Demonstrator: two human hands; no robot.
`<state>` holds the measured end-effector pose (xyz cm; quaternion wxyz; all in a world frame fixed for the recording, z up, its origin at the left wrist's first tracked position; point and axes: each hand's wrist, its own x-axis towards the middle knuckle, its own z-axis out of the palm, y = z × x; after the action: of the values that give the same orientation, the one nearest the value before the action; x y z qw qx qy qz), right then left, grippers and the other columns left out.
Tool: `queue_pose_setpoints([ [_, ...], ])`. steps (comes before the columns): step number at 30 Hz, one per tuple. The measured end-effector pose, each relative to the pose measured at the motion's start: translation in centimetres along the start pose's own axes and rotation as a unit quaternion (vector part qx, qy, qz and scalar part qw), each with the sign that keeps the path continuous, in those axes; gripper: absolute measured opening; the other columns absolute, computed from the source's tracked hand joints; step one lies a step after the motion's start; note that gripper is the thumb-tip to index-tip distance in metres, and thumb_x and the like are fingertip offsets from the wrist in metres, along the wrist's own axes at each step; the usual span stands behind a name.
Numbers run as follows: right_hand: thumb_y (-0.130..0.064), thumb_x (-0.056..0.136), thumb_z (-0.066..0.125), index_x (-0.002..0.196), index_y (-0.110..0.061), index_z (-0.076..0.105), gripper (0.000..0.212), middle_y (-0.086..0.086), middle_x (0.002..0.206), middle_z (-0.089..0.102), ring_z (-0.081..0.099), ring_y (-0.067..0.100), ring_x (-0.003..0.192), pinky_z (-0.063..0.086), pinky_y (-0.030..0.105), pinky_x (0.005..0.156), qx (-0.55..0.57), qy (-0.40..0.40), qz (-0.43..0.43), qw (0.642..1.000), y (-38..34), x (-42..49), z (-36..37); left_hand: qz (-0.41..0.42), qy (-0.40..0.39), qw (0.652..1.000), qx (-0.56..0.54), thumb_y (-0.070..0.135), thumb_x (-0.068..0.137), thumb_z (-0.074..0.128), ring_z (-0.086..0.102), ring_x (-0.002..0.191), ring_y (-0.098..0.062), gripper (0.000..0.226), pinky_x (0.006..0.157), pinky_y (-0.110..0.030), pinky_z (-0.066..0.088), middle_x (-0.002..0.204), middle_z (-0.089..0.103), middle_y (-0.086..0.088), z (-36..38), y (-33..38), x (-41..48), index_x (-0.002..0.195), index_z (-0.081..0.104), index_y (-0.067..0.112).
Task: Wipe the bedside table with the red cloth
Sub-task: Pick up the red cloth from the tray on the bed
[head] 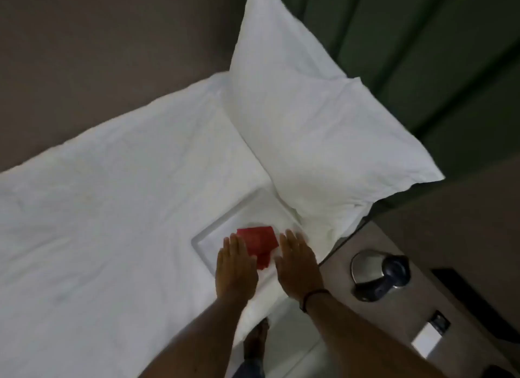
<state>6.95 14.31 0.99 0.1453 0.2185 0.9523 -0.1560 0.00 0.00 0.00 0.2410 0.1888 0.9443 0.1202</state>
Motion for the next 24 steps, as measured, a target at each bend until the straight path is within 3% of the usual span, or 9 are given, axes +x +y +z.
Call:
queue_pose_setpoints([
  [3, -0.035, 0.108, 0.044, 0.161, -0.013, 0.033, 0.058, 0.012, 0.165, 0.039, 0.049, 0.036, 0.142, 0.05, 0.048, 0.114, 0.114, -0.065, 0.048, 0.99, -0.7, 4.4, 1.8, -0.105, 0.031, 0.992, -0.07, 0.037, 0.108, 0.051, 0.055, 0.138, -0.031, 0.059, 0.116, -0.049, 0.049, 0.152, 0.055, -0.011, 1.3, -0.4, 4.2, 0.159, 0.034, 0.011],
  [6, -0.038, 0.104, 0.056, 0.161, -0.012, 0.03, 0.068, 0.016, 0.155, 0.044, 0.054, 0.04, 0.134, 0.05, 0.052, 0.111, 0.188, -0.11, 0.139, 0.966, -1.9, 7.5, 2.9, -0.189, -0.029, 0.98, -0.059, 0.036, 0.104, 0.054, 0.057, 0.13, -0.036, 0.052, 0.107, -0.052, 0.049, 0.141, 0.058, -0.013, 2.1, -0.3, 6.5, 0.149, 0.043, 0.013],
  [9, -0.031, 0.093, 0.075, 0.154, -0.011, 0.035, 0.075, 0.019, 0.149, 0.051, 0.056, 0.043, 0.134, 0.05, 0.052, 0.113, 0.279, -0.113, 0.224, 0.927, -2.7, 9.3, 4.0, -0.22, -0.034, 0.969, -0.105, 0.037, 0.099, 0.058, 0.06, 0.123, -0.037, 0.047, 0.104, -0.051, 0.053, 0.132, 0.063, -0.013, 3.0, -0.6, 7.9, 0.139, 0.052, 0.012],
  [12, -0.017, 0.081, 0.085, 0.142, -0.008, 0.049, 0.071, 0.018, 0.139, 0.066, 0.065, 0.041, 0.127, 0.056, 0.046, 0.109, 0.394, -0.108, 0.308, 0.859, -2.9, 10.5, 4.2, -0.213, -0.038, 0.957, -0.191, 0.026, 0.096, 0.062, 0.069, 0.113, -0.037, 0.042, 0.101, -0.052, 0.058, 0.126, 0.07, -0.012, 2.7, -1.1, 8.7, 0.137, 0.059, 0.016],
  [15, -0.012, 0.075, 0.08, 0.113, -0.007, 0.075, 0.038, 0.013, 0.108, 0.08, 0.076, 0.036, 0.103, 0.064, 0.044, 0.096, 0.478, -0.106, 0.327, 0.808, -2.1, 10.1, 3.2, -0.203, -0.029, 0.943, -0.264, 0.016, 0.094, 0.064, 0.072, 0.106, -0.038, 0.041, 0.1, -0.053, 0.06, 0.12, 0.074, -0.013, 1.6, -1.5, 8.7, 0.135, 0.066, 0.019],
  [17, -0.01, 0.074, 0.076, 0.093, -0.003, 0.077, 0.021, 0.012, 0.09, 0.08, 0.077, 0.039, 0.091, 0.068, 0.049, 0.086, 0.548, -0.079, 0.313, 0.772, -1.4, 8.7, 2.2, -0.192, -0.019, 0.926, -0.324, 0.013, 0.098, 0.064, 0.072, 0.108, -0.038, 0.036, 0.097, -0.053, 0.062, 0.12, 0.075, -0.013, 0.7, -1.5, 8.0, 0.134, 0.067, 0.016],
  [21, -0.017, 0.064, 0.076, 0.102, -0.005, 0.073, 0.04, 0.017, 0.101, 0.08, 0.076, 0.044, 0.102, 0.066, 0.049, 0.083, 0.669, -0.044, 0.288, 0.684, 1.4, 3.7, -0.3, -0.112, -0.067, 0.898, -0.42, 0.005, 0.104, 0.058, 0.076, 0.1, -0.029, 0.027, 0.073, -0.028, 0.066, 0.111, 0.077, -0.01, -1.1, 1.3, 4.9, 0.126, 0.07, 0.015],
  [22, -0.017, 0.062, 0.077, 0.106, -0.009, 0.073, 0.045, 0.02, 0.108, 0.08, 0.077, 0.043, 0.103, 0.066, 0.048, 0.082, 0.701, -0.032, 0.295, 0.648, 2.6, 2.1, -0.5, -0.092, -0.087, 0.894, -0.429, 0.003, 0.104, 0.057, 0.077, 0.096, -0.027, 0.028, 0.069, -0.025, 0.065, 0.108, 0.078, -0.009, -1.7, 2.6, 4.0, 0.124, 0.071, 0.016],
  [24, -0.014, 0.062, 0.085, 0.117, -0.014, 0.069, 0.057, 0.021, 0.117, 0.078, 0.078, 0.041, 0.104, 0.067, 0.048, 0.082, 0.778, -0.008, 0.315, 0.544, 5.3, -1.5, -0.6, -0.056, -0.129, 0.891, -0.432, 0.005, 0.103, 0.059, 0.078, 0.093, -0.025, 0.027, 0.071, -0.028, 0.065, 0.105, 0.079, -0.007, -2.1, 5.3, 2.3, 0.122, 0.072, 0.019],
])
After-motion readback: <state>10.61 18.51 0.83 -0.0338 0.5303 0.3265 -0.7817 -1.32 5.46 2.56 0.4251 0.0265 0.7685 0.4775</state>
